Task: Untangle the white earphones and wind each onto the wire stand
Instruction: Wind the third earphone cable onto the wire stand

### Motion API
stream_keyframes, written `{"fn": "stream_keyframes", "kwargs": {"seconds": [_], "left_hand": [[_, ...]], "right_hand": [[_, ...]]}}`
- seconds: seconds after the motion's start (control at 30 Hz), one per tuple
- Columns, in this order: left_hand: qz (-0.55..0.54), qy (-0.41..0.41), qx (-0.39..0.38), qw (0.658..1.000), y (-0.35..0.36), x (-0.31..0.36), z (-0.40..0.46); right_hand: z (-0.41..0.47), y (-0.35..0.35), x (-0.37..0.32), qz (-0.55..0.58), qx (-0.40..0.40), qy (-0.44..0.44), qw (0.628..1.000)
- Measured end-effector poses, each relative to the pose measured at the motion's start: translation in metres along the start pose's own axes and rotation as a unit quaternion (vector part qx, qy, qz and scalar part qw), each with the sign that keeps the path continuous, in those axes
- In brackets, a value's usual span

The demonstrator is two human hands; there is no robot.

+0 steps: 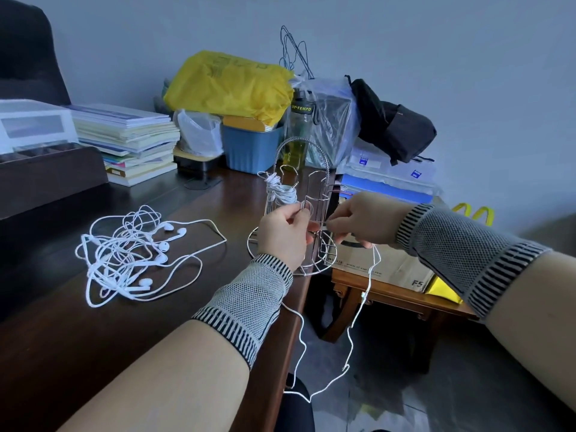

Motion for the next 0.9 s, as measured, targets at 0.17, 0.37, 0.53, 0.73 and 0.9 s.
{"fn": "stream_keyframes", "kwargs": {"seconds": [0.17, 0.37, 0.53, 0.73, 0.9], "left_hand": [[0.034, 0.014, -0.011, 0.999, -0.001, 0.005, -0.002], [0.174, 0.096, -0.021, 0.98, 0.001, 0.014, -0.003], [0.225, 0.111, -0.005, 0.968, -0.002, 0.023, -0.005], [0.139, 0.104, -0.003, 0.985, 0.0, 0.015, -0.002], [0.134, 0.116, -0.024, 0.984, 0.004, 0.016, -0.004]], "right_hand": [[0.003, 0.008, 0.003, 0.04, -0.004, 0.007, 0.999], [0.009, 0.012, 0.005, 0.079, 0.055, 0.009, 0.995], [0.012, 0.012, 0.011, 0.197, 0.083, 0.044, 0.976], [0.009, 0.024, 0.008, 0.221, 0.029, 0.035, 0.974], [0.009, 0.026, 0.006, 0.343, 0.054, 0.011, 0.938]]}}
Point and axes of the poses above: each hand's wrist, its own z-axis towards the middle knuckle, its own y-axis out of the palm, x = y × z, the point moved 6 cm from there along z, towards the middle knuckle, and after that the axes turned 14 degrees about y, right-handed, at the moved point
